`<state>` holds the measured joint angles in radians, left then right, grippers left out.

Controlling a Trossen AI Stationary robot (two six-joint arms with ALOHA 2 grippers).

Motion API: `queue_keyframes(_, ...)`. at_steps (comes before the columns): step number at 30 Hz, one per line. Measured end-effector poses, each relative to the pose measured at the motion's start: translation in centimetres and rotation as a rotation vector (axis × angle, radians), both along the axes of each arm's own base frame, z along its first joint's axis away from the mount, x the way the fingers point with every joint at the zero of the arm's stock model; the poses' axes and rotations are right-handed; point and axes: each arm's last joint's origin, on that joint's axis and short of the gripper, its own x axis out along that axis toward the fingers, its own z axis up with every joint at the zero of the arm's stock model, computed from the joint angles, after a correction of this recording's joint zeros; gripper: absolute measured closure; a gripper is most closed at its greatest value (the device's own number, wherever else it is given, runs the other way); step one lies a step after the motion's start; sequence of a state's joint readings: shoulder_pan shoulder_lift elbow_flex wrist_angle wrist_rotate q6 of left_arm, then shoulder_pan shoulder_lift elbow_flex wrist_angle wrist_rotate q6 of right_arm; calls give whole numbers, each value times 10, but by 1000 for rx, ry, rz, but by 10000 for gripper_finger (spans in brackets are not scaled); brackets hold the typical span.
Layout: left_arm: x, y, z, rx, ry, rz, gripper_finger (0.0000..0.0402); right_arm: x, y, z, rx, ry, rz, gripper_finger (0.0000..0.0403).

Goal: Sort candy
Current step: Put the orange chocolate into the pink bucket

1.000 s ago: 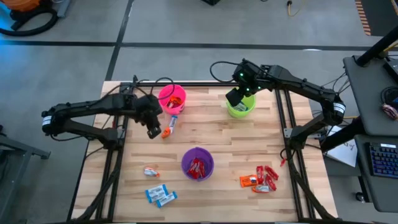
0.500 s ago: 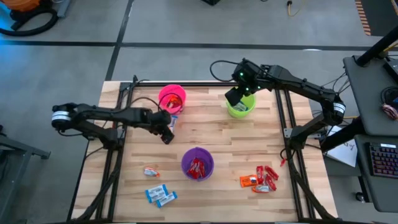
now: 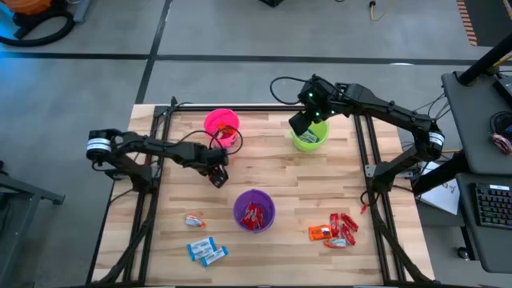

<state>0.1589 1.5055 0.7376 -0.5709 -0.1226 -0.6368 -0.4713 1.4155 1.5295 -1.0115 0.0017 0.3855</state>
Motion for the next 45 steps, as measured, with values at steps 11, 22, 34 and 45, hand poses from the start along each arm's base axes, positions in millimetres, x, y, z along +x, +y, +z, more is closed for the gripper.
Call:
queue_keyframes(11, -1, -1, 5, -23, -14, -21, 331, 0, 0, 0, 0, 0, 0, 248)
queue_keyframes(22, -12, -6, 78, -54, -299, -115, 369, 0, 0, 0, -1, 1, 1, 248)
queue_keyframes(34, -38, 61, 167, 431, -434, 6, 367, 0, 0, 0, -1, -1, 0, 248)
queue_keyframes(45, -22, 114, 120, 285, -287, 64, 366, 0, 1, 0, 3, -5, -5, 248)
